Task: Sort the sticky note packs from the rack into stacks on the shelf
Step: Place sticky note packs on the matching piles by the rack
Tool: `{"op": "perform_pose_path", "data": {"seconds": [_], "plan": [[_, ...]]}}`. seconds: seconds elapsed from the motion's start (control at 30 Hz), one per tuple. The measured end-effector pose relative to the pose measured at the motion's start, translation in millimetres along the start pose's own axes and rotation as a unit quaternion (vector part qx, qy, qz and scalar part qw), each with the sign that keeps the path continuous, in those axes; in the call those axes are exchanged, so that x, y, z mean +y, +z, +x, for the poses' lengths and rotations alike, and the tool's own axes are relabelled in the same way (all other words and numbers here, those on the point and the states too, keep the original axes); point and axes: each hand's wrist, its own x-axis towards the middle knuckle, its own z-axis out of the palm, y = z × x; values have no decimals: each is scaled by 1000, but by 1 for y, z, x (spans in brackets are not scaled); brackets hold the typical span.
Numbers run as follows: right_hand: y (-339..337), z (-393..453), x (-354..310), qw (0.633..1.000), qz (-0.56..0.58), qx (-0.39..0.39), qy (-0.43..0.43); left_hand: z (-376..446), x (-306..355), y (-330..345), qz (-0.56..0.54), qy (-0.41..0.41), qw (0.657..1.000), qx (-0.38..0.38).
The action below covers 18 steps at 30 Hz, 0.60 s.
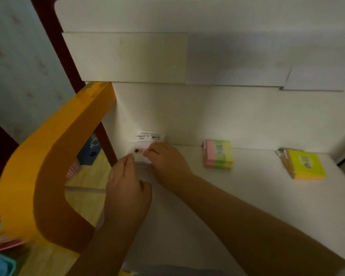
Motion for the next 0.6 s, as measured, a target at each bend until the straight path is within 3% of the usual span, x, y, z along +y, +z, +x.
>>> {"op": "perform_pose_path", "data": {"seconds": [0.27, 0.6], "plan": [[-85, -84, 18, 989, 7, 59, 138, 3, 25, 12, -93, 81, 992, -24], [-249, -241, 36, 940, -101, 234, 226, -45, 162, 1, -146, 242, 959, -16]]}}
